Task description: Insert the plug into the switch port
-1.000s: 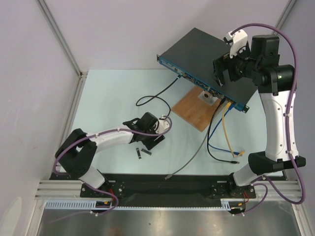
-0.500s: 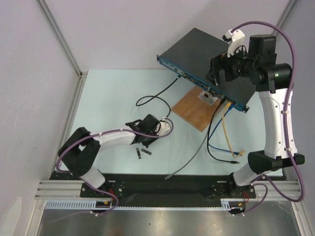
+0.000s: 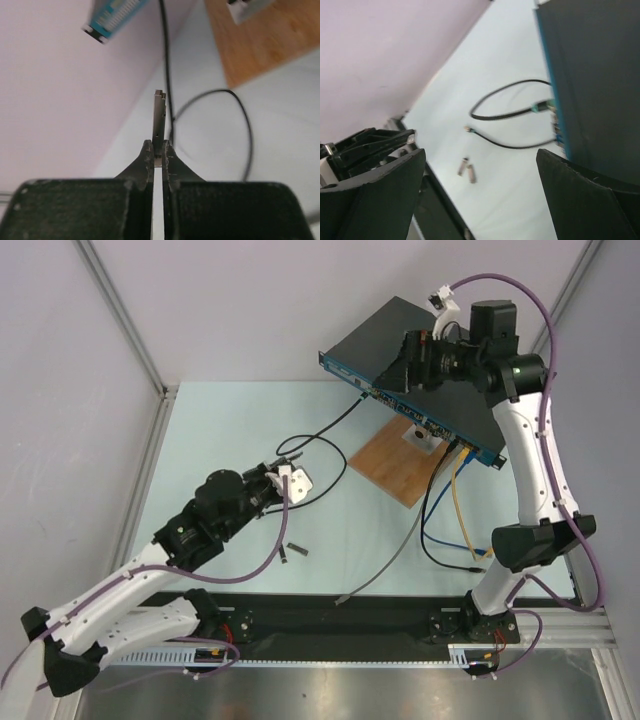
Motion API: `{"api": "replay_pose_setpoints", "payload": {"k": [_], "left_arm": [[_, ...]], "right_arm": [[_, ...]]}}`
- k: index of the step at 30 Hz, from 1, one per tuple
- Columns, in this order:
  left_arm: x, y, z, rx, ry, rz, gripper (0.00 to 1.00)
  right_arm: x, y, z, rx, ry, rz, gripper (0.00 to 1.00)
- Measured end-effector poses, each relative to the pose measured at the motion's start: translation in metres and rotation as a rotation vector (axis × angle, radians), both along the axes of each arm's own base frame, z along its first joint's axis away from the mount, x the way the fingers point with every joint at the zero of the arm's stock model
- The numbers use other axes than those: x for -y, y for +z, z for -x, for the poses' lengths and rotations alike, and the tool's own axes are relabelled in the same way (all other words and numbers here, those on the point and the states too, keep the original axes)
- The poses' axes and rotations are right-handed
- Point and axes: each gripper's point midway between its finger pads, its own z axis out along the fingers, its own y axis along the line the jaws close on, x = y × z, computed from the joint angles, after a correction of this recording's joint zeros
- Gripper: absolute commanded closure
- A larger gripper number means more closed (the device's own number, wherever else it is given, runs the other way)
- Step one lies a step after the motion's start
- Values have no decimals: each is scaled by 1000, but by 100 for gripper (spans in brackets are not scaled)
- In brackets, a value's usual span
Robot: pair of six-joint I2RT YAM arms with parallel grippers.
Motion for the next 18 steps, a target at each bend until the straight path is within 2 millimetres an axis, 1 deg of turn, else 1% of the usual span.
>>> {"api": "replay_pose_setpoints", "payload": {"k": [2,4,5,8,10,12,13,15,18], "left_arm": [[-3,24,-4,133,4,-20,100],[-5,35,-10,229,20,-62,100],[-6,38,-14,262,31,-79,100],[-7,38,-25,345,62,-161,100],[-7,43,-28,399,82,-187,100],[-7,50,-28,455,94,-200,100],[-6,54,-28,477,97,-200,100],[-6,60,-26,494,99,-189,100],[-3,62,-19,456,54,-161,100]], "right_arm": [[-18,3,5,-30,48,-53,0],[-38,6,14,-56,106,-93,1],[-48,7,20,-64,135,-105,1],[-74,8,37,-72,208,-116,3],[-92,6,50,-79,258,-116,5],[-105,0,61,-95,298,-110,5],[-110,-3,65,-101,313,-103,5],[-115,-8,67,-93,331,-89,5],[-112,-14,59,-47,327,-52,4]]}}
